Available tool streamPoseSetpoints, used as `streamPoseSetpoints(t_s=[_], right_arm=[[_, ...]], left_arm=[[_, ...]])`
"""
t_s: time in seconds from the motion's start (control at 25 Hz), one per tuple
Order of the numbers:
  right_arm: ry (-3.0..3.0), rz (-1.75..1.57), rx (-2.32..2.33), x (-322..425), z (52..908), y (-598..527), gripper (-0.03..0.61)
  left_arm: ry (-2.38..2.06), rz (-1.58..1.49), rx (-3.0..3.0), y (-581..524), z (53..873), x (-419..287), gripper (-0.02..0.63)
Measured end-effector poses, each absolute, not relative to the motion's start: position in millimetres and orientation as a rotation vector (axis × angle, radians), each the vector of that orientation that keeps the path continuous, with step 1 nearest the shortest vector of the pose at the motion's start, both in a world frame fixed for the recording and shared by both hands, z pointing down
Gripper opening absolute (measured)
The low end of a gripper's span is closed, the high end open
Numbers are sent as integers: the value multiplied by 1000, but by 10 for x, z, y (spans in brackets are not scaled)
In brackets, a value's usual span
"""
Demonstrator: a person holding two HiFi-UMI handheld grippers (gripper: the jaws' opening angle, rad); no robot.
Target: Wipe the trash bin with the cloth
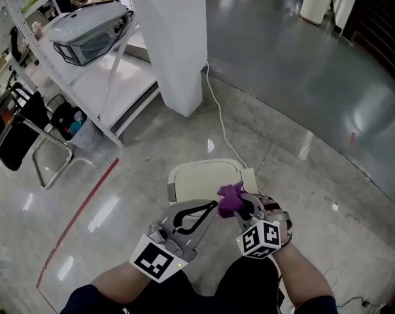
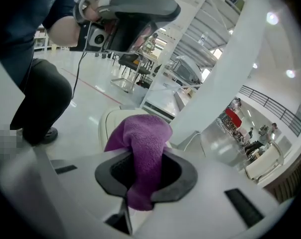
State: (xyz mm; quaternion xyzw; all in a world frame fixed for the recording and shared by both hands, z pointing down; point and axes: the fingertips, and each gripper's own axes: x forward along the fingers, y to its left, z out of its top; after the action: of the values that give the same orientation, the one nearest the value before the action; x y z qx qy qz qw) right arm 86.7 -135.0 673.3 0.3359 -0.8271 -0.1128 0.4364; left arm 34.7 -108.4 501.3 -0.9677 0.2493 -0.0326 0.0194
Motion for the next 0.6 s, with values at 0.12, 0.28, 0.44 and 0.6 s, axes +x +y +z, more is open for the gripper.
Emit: streamPoseSetpoints(t_s=[0.12, 0.28, 0.44, 0.6], right_arm=[[-2087, -260, 837, 739, 6368, -1390, 78], [-2114, -229, 810, 613, 5908, -1339, 78], [-2117, -211, 773, 574, 5380, -1212, 78], [-2109, -190, 765, 624, 4754, -1076, 78]], left_arm=[[837, -108, -3035, -1143, 4741, 286, -2], [897, -131, -3042, -1164, 4276, 185, -2], [964, -137, -3047, -1112, 3695, 76, -2], [1017, -143, -3053, -1001, 3057, 3, -2]])
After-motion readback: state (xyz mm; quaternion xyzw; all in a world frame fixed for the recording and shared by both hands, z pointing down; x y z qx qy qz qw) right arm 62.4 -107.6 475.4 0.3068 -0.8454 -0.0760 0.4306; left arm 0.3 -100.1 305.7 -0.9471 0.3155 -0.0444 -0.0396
